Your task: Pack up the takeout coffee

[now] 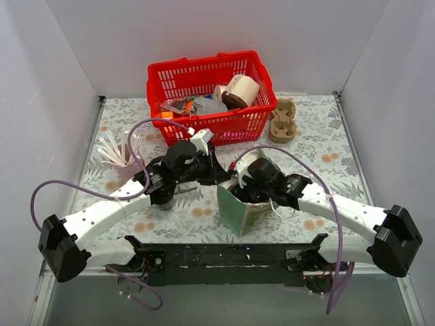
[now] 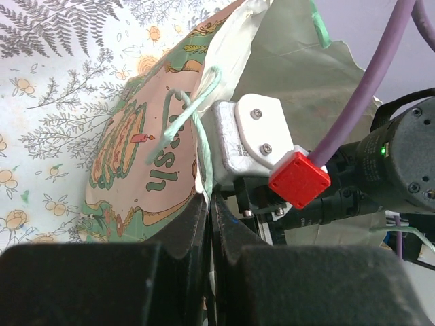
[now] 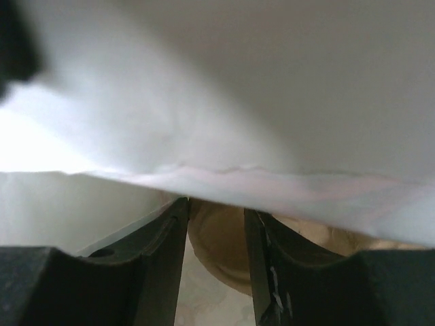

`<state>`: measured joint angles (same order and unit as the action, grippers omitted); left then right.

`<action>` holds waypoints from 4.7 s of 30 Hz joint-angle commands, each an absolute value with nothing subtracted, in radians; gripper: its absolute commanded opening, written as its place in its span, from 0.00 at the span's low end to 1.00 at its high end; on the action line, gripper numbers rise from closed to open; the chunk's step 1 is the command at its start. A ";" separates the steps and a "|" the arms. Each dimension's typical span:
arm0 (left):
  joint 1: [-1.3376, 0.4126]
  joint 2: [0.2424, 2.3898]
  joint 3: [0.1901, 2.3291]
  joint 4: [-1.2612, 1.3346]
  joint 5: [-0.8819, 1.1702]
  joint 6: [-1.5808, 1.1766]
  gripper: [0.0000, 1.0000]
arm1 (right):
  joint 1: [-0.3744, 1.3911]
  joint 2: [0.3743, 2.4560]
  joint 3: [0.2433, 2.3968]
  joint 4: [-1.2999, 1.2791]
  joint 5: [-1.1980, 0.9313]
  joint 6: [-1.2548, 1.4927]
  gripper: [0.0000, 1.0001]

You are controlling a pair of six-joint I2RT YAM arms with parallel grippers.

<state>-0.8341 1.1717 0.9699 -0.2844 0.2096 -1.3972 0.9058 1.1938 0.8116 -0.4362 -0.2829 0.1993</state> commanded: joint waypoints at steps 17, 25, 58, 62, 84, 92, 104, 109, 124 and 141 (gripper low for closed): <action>-0.845 1.173 1.157 -0.310 0.325 -1.445 0.00 | 0.910 1.250 0.686 -0.321 -0.127 0.170 0.52; -0.842 1.218 1.262 -0.386 0.289 -1.453 0.00 | 0.916 1.195 0.649 -0.345 -0.175 0.114 0.55; -0.831 1.184 1.101 -0.322 0.212 -1.347 0.00 | 0.911 1.049 0.979 -0.379 0.136 0.249 0.49; -0.831 1.197 1.109 -0.316 0.206 -1.359 0.00 | 0.911 1.055 0.927 -0.370 0.032 0.212 0.44; -0.833 1.138 0.982 -0.018 0.565 -0.907 0.00 | 0.908 0.681 0.936 -0.040 0.423 0.107 0.96; -0.833 1.137 1.046 -0.151 0.621 -0.602 0.00 | 0.908 0.594 0.956 0.041 0.368 0.028 0.97; -0.833 1.331 1.326 -0.503 0.755 -0.063 0.00 | 0.908 0.747 1.207 -0.455 0.201 -0.112 0.98; -0.833 1.381 1.394 -0.604 0.761 0.052 0.00 | 0.907 0.818 1.261 -0.679 0.073 -0.098 0.96; -0.841 1.244 1.240 -0.549 0.873 -0.041 0.00 | 0.908 0.896 1.157 -0.828 -0.211 -0.158 0.86; -0.842 1.189 1.219 -0.212 0.534 -0.518 0.98 | 0.908 0.942 1.198 -0.790 0.024 -0.097 0.01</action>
